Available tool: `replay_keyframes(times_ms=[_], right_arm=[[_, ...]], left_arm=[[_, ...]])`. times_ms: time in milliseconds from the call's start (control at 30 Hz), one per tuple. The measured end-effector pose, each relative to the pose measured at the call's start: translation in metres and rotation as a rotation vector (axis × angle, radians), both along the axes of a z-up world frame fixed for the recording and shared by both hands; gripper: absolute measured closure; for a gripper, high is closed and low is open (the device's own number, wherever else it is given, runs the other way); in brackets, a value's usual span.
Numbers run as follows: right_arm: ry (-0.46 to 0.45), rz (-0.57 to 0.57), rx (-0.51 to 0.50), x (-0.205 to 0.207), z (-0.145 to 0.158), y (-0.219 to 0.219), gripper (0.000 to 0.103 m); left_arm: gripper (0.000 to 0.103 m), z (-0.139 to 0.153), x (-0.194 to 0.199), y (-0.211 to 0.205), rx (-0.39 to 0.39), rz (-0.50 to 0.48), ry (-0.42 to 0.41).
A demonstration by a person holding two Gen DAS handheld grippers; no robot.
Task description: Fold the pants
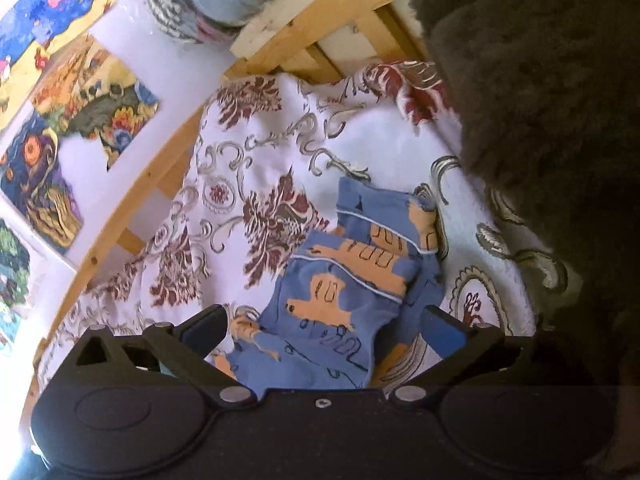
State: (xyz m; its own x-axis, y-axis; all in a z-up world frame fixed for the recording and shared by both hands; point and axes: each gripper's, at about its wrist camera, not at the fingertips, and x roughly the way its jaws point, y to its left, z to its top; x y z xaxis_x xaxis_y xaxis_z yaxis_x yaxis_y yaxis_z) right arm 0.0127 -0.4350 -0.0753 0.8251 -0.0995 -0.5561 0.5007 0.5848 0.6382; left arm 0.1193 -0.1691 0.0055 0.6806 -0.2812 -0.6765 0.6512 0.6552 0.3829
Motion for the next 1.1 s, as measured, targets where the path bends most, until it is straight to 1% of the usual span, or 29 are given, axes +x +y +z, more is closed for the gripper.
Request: replay_keyframes(times_ms=[100, 167, 233, 300, 367, 400, 433, 500, 533, 567, 633, 733, 833, 900, 967, 1100], right_arm=[[-0.041, -0.002, 0.052, -0.001, -0.004, -0.005, 0.001], [-0.078, -0.004, 0.09, -0.003, -0.006, -0.009, 0.001], [-0.106, -0.019, 0.126, -0.004, -0.009, -0.011, 0.001], [-0.121, -0.042, 0.151, -0.004, -0.012, -0.012, 0.001], [-0.118, -0.054, 0.151, 0.0, -0.016, -0.014, 0.001], [-0.11, -0.062, 0.151, 0.003, -0.018, -0.016, 0.001], [-0.101, -0.083, 0.153, 0.005, -0.019, -0.017, 0.001], [-0.099, -0.119, 0.151, 0.008, -0.023, -0.018, 0.001], [-0.099, -0.135, 0.148, 0.009, -0.023, -0.019, 0.001], [-0.104, -0.149, 0.142, 0.008, -0.024, -0.019, 0.001], [-0.116, -0.181, 0.131, 0.008, -0.024, -0.02, 0.003], [-0.111, -0.211, 0.134, 0.008, -0.027, -0.023, 0.007], [-0.109, -0.224, 0.15, 0.008, -0.032, -0.027, 0.008], [-0.101, -0.217, 0.149, 0.011, -0.034, -0.027, 0.008], [-0.091, -0.217, 0.144, 0.012, -0.034, -0.026, 0.011], [-0.084, -0.226, 0.133, 0.011, -0.034, -0.024, 0.02]], left_arm=[[0.0, 0.014, 0.044, -0.021, -0.125, -0.049, 0.083], [0.0, 0.02, 0.075, -0.043, -0.206, -0.085, 0.183], [0.0, 0.02, 0.1, -0.065, -0.262, -0.098, 0.277], [0.0, 0.017, 0.117, -0.091, -0.3, -0.146, 0.351], [0.0, 0.013, 0.125, -0.116, -0.294, -0.244, 0.381], [0.0, 0.009, 0.13, -0.132, -0.273, -0.308, 0.411], [0.0, 0.005, 0.131, -0.144, -0.25, -0.348, 0.455], [0.0, -0.006, 0.144, -0.167, -0.225, -0.41, 0.588], [0.0, -0.013, 0.152, -0.176, -0.216, -0.428, 0.651], [0.0, -0.018, 0.158, -0.182, -0.212, -0.431, 0.684], [0.0, -0.025, 0.162, -0.192, -0.211, -0.441, 0.699], [0.0, -0.029, 0.165, -0.203, -0.183, -0.49, 0.712], [0.0, -0.031, 0.165, -0.216, -0.129, -0.528, 0.708], [0.0, -0.034, 0.164, -0.222, -0.095, -0.543, 0.716], [0.0, -0.036, 0.164, -0.225, -0.069, -0.552, 0.731], [0.0, -0.04, 0.164, -0.229, -0.068, -0.567, 0.752]])
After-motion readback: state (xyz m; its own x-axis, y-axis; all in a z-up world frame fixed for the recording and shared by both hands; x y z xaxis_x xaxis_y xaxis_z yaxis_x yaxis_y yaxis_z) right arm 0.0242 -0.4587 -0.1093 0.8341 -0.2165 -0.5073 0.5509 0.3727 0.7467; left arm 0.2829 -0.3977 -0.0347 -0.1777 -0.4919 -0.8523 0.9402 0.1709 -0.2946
